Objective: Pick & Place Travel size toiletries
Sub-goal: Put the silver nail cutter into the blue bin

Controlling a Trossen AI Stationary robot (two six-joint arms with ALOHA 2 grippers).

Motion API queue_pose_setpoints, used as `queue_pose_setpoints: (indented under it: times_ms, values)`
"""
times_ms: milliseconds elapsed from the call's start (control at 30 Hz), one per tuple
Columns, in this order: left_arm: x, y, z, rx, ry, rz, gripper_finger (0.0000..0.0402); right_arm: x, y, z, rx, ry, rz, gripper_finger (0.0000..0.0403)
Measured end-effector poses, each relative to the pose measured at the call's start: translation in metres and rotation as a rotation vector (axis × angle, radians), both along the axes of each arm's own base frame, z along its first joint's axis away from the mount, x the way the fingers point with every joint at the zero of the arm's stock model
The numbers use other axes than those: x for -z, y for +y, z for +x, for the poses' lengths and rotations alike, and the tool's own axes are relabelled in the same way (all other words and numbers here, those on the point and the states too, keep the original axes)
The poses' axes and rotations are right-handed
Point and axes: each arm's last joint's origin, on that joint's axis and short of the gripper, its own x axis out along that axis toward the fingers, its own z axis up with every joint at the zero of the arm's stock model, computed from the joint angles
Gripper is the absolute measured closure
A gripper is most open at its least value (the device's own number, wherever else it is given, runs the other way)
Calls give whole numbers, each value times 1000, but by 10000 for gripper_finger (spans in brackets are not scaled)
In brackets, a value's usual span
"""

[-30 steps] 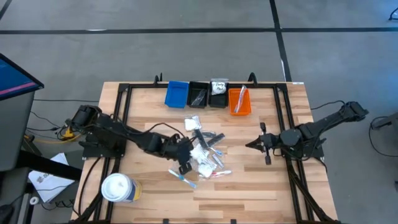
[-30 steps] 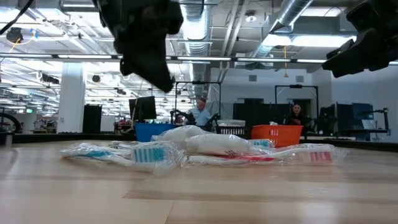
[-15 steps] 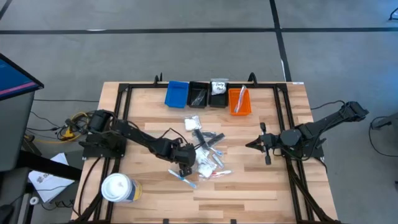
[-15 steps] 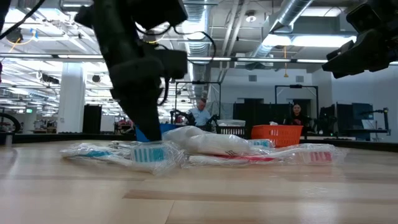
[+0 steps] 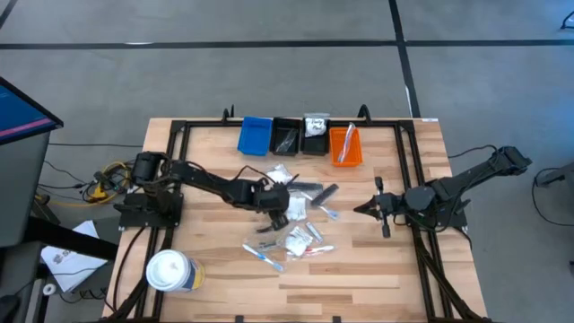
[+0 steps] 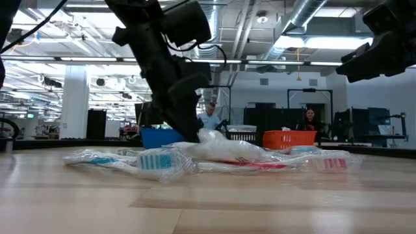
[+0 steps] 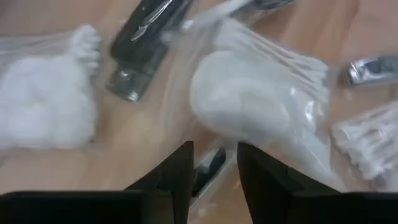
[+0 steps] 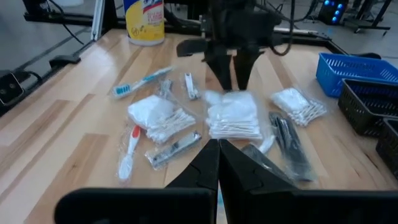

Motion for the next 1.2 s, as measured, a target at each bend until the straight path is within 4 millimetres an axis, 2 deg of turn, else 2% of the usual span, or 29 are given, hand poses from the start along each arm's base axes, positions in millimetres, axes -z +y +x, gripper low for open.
queue_pose_setpoints:
  times_ms: [233, 433, 767, 967, 1200]
  values:
    - [-8, -8, 6, -43, -119, 25, 286, 0, 0, 0, -2, 0, -8, 403]
    - [-11, -16, 6, -116, -170, 115, 286, 0, 0, 0, -2, -4, -6, 403]
    - [-1, -9, -13, -209, 22, 149, 301, -7, -3, 3, 1, -74, -85, 403]
    - [3, -9, -21, -133, 146, 170, 302, -7, -8, 5, 27, -77, -129, 403]
    - [3, -10, -21, -17, 190, 169, 265, -4, -7, 7, 27, -51, -135, 403]
